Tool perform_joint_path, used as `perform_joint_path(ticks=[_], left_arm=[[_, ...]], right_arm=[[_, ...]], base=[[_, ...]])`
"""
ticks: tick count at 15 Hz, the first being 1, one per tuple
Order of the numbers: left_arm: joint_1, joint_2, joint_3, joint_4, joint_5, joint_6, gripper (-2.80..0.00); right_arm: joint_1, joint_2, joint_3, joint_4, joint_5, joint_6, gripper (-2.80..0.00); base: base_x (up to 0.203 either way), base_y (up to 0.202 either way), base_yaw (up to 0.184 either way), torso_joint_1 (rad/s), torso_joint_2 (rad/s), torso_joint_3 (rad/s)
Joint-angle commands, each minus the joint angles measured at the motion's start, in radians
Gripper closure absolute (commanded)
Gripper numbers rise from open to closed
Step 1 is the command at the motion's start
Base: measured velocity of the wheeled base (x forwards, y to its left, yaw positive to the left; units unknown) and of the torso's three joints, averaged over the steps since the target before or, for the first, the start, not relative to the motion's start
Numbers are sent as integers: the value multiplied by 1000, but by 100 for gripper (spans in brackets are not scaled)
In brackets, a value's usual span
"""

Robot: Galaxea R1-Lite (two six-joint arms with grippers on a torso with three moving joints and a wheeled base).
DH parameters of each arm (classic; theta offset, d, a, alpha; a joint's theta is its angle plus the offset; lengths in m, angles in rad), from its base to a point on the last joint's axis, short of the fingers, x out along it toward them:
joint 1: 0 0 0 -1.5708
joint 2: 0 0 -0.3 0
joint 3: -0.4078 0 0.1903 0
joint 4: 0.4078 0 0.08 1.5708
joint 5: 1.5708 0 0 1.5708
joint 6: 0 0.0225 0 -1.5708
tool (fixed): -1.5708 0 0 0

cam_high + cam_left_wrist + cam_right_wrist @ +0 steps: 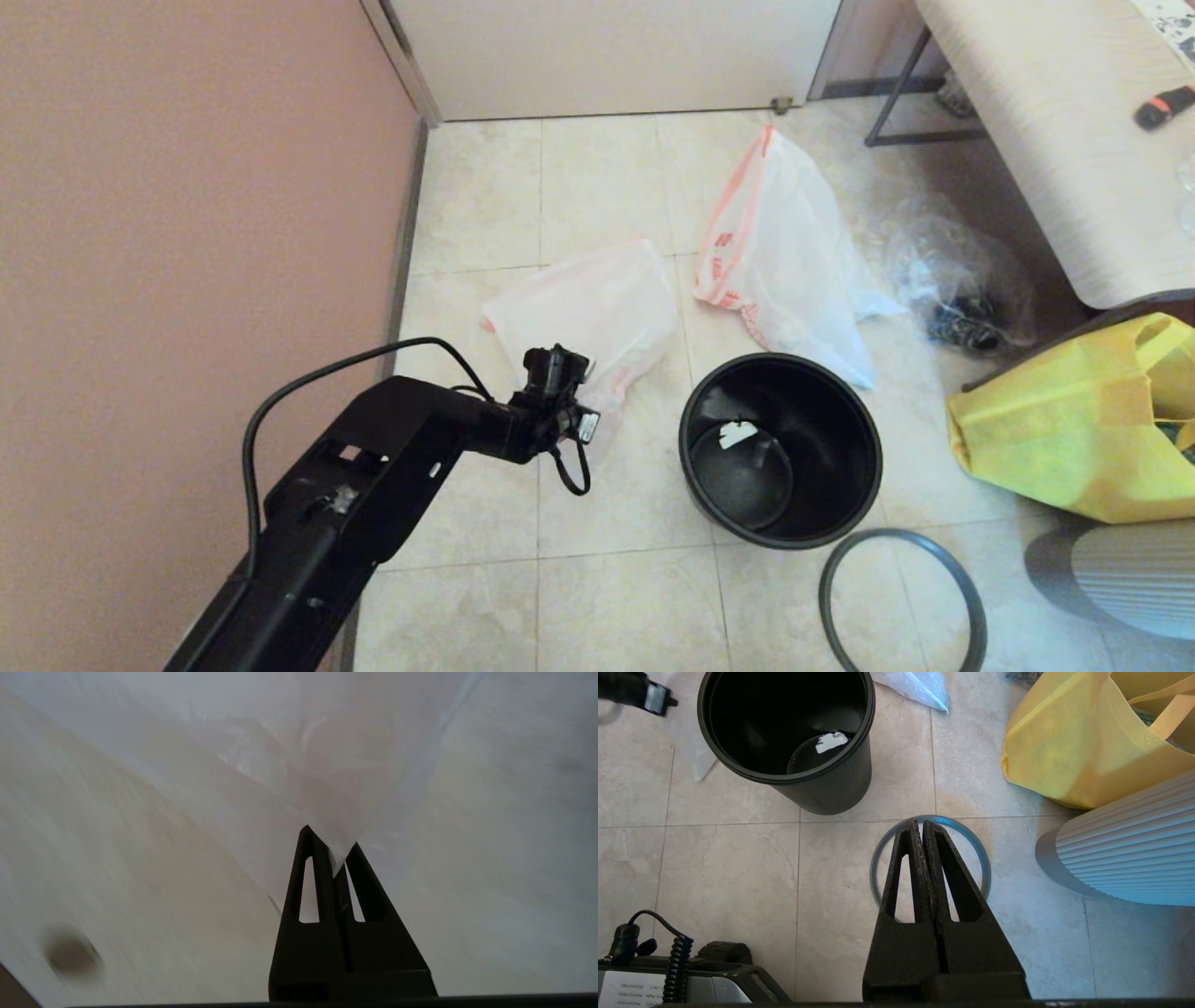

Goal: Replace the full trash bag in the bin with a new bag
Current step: Pick up a new trash bag

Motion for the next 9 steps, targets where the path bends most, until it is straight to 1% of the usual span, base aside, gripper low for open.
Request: perform_joint_path(ticks=[1,2,3,5,8,9], left_arm=[[-17,-118,14,210,-5,-167,0],[-21,-178,33,290,-32,-229,0],[-23,-239,62,357,-75,-286,0],[-25,-362,161,453,-192,-374,0],[-30,-515,322,504,-324,-459,0],[-34,-561,354,508,-351,-476,0]], right_arm=[[1,2,0,1,0,-1,0],[1,2,0,1,0,0,0],[1,2,0,1,0,-1,0],[1,2,0,1,0,-1,0],[1,2,0,1,0,-2,0],[1,2,0,1,0,0,0]], base=[[0,0,0,0,0,0],[0,0,0,0,0,0],[0,0,0,0,0,0],[0,0,0,0,0,0],[0,0,0,0,0,0],[0,0,0,0,0,0]])
